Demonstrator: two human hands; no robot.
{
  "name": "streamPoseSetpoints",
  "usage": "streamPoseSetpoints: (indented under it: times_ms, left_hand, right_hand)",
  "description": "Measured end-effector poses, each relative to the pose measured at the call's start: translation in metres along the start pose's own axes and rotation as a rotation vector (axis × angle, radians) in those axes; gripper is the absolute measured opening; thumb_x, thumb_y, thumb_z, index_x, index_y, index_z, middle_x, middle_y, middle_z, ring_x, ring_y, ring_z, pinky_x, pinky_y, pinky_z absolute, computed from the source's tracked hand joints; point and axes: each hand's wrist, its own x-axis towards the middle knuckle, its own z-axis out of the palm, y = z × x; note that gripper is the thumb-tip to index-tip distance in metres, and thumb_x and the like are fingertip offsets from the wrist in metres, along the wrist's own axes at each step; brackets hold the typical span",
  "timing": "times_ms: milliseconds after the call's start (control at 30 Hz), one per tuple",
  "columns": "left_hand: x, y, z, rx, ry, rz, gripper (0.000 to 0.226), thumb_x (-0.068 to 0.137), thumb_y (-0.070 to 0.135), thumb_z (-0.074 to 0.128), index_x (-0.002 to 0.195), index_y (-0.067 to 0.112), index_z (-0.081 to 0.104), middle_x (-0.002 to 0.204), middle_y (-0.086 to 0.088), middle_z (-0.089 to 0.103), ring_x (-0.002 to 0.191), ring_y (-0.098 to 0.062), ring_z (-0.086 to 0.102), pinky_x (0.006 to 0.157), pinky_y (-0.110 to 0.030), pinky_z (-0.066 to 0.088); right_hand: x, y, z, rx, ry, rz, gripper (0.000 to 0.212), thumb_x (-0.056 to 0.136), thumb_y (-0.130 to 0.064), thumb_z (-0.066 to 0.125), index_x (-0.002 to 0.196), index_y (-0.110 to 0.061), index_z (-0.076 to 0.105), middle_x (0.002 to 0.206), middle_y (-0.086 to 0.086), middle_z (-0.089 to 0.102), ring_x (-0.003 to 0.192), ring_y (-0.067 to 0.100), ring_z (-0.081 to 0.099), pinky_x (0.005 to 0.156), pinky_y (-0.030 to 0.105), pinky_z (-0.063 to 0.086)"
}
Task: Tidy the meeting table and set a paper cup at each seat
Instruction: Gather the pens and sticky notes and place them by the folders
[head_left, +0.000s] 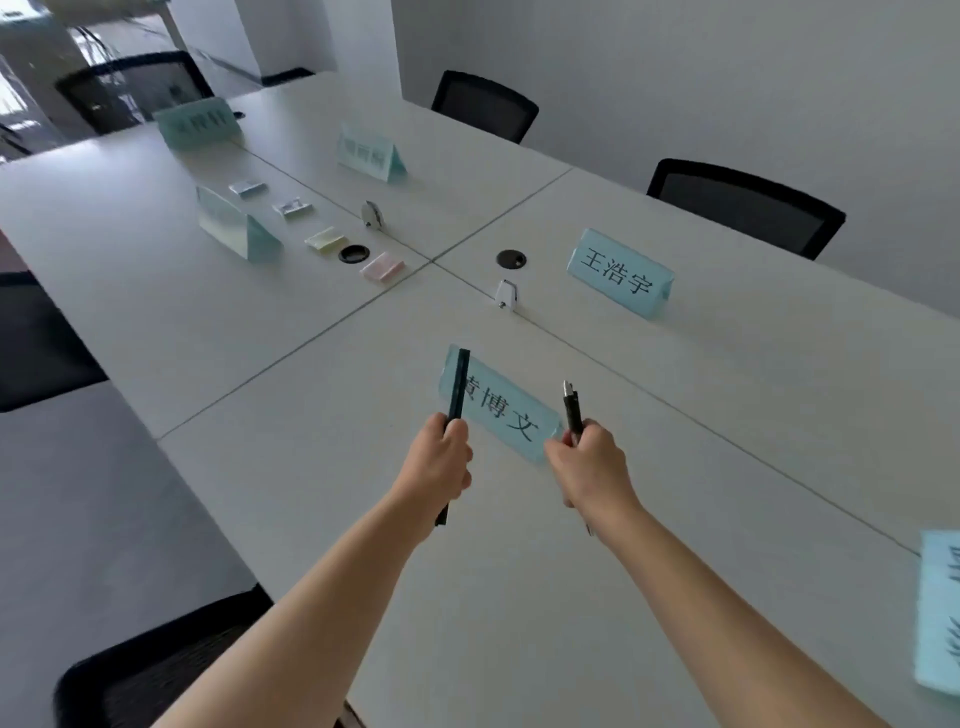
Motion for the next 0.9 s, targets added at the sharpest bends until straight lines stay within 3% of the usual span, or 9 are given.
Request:
streamPoseSetpoints:
  times_ms: [133,300,467,667,900]
  left_hand:
    - [-0.085,-0.048,-0.095,-0.056,0.078,-0.018,0.019,0.095,0.011,0.037,0.077,0.015,0.033,0.061,0.000,0.034,0.035,-0.008,0.028,0.037,-0.019,0.020]
    - [-0.178,-0.106,-0.207,-0.181,0.146,-0.021,0.026,0.101,0.023,0.045,0.077,0.014,0.039,0.055,0.002,0.033,0.040,-0.012,0.027,0.040,-0.021,0.018]
    - [-0.245,-0.164,-0.305,-0.205,0.233,-0.065,0.025,0.096,0.010,0.051,0.077,0.014,0.037,0.055,0.003,0.031,0.045,-0.015,0.027,0.043,-0.024,0.019]
    - [-0.276,-0.200,-0.384,-0.284,0.338,-0.108,0.035,0.096,0.016,0.054,0.069,0.018,0.031,0.047,0.007,0.029,0.042,-0.013,0.024,0.041,-0.021,0.016]
    - [-0.238,-0.194,-0.439,-0.325,0.372,-0.143,0.037,0.099,0.027,0.049,0.068,0.017,0.034,0.043,0.009,0.029,0.038,-0.013,0.028,0.039,-0.018,0.020]
  right_hand:
    - [-0.108,-0.011,0.070,0.044,-0.086,-0.018,0.016,0.084,-0.020,0.055,0.072,-0.018,0.045,0.064,0.001,0.051,0.058,0.023,0.048,0.058,0.033,0.043]
    - [-0.223,-0.027,0.156,0.160,-0.209,-0.023,0.021,0.090,-0.023,0.048,0.072,-0.013,0.048,0.056,0.001,0.044,0.044,0.017,0.037,0.046,0.026,0.033]
    - [-0.308,-0.047,0.232,0.223,-0.322,-0.009,0.025,0.093,-0.021,0.046,0.069,-0.013,0.048,0.049,-0.004,0.038,0.036,0.010,0.030,0.037,0.020,0.027]
    - [-0.357,-0.064,0.296,0.192,-0.412,0.047,0.025,0.090,-0.021,0.047,0.067,-0.013,0.050,0.049,-0.003,0.038,0.039,0.013,0.029,0.039,0.023,0.027]
    - [-0.343,-0.090,0.332,0.212,-0.425,0.083,0.020,0.091,-0.019,0.045,0.072,-0.012,0.049,0.047,-0.004,0.034,0.035,0.010,0.026,0.037,0.020,0.023]
